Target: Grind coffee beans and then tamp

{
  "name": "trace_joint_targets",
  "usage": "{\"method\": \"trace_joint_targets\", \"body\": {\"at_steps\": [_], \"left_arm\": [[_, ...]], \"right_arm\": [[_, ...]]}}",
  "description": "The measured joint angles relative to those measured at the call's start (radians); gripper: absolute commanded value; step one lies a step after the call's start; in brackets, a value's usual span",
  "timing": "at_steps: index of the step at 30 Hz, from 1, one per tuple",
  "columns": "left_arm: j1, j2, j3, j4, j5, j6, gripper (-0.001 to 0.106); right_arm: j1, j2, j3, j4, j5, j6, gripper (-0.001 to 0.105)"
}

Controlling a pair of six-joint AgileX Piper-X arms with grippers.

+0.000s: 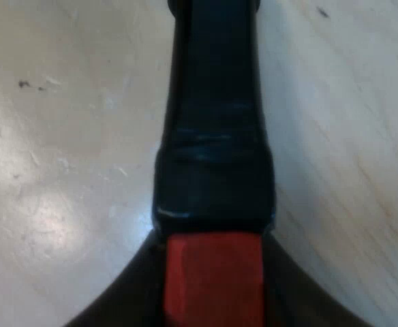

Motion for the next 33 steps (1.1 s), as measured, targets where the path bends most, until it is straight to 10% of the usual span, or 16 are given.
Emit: {"method": "trace_joint_targets", "body": {"at_steps": [8,33], "left_arm": [[0.000,0.000,0.000,0.007,-0.003,0.000,0.083],[0.000,-0.394,-0.079,0.323,-0.188,0.000,0.083]], "right_arm": [[0.000,0.025,-0.005,0.000,0.000,0.010,0.061],[0.000,-0.279,-0.195,0.698,0.052,-0.008,0.062]]}}
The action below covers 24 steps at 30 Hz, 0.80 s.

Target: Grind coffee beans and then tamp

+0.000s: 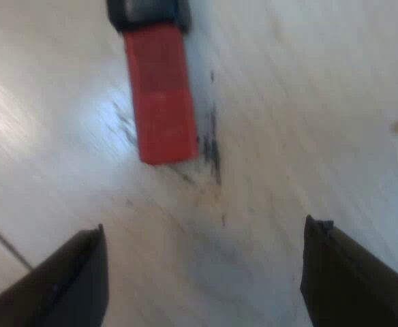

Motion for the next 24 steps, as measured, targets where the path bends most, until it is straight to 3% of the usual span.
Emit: {"method": "trace_joint_targets", "body": {"at_steps": [6,12,20,24], "left_arm": [[0.000,-0.008,-0.062,0.049,-0.014,0.000,0.083],[0.000,-0.008,-0.075,0.056,-0.014,0.000,0.083],[0.000,-0.008,-0.075,0.098,-0.044,0.000,0.083],[0.000,-0.008,-0.075,0.098,-0.051,0.000,0.083]], "right_arm": [[0.000,-0.110,-0.075,-0.050,-0.016,-0.041,0.062],[0.000,-0.145,-0.077,-0.299,-0.096,-0.050,0.062],[0.000,-0.060,-0.077,-0.463,-0.166,-0.053,0.062],[0.000,0.009,-0.077,-0.486,-0.183,-0.089,0.062]]}}
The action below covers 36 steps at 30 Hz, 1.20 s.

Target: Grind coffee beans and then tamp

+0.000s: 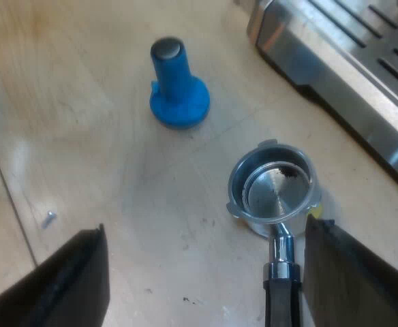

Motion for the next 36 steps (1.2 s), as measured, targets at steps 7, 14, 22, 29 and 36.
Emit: {"method": "trace_joint_targets", "body": {"at_steps": [7,14,22,29,36], "left_arm": [[0.000,0.000,0.000,0.000,-0.031,0.000,0.083],[0.000,0.000,0.000,0.002,-0.063,0.000,0.083],[0.000,0.114,0.000,-0.003,-0.122,-0.030,0.083],[0.000,0.261,0.000,-0.038,-0.132,-0.030,0.083],[0.000,0.422,0.000,-0.082,-0.157,-0.030,0.083]], "right_arm": [[0.000,0.111,0.000,-0.110,0.000,-0.021,0.062],[0.035,0.198,0.000,-0.174,0.000,-0.069,0.062],[0.129,0.297,0.000,-0.267,0.034,-0.127,0.062],[0.129,0.350,0.000,-0.336,0.054,-0.069,0.062],[0.129,0.350,0.000,-0.363,0.056,-0.069,0.062]]}}
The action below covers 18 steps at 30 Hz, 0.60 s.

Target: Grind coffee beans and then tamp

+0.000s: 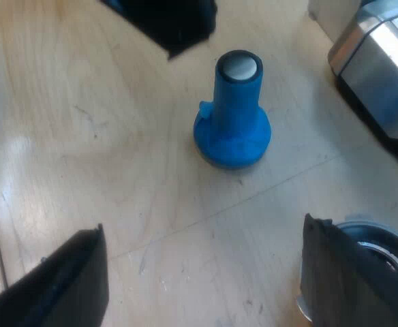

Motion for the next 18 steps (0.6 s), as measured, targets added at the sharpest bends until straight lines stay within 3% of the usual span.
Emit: {"method": "trace_joint_targets", "body": {"at_steps": [8,18], "left_arm": [[0.000,0.208,0.000,-0.046,-0.014,0.000,0.083],[0.000,0.361,0.000,-0.148,-0.014,0.000,0.083]], "right_arm": [[0.000,0.000,0.000,0.000,0.003,0.000,0.062],[0.000,0.000,0.000,0.000,0.003,0.000,0.062]]}}
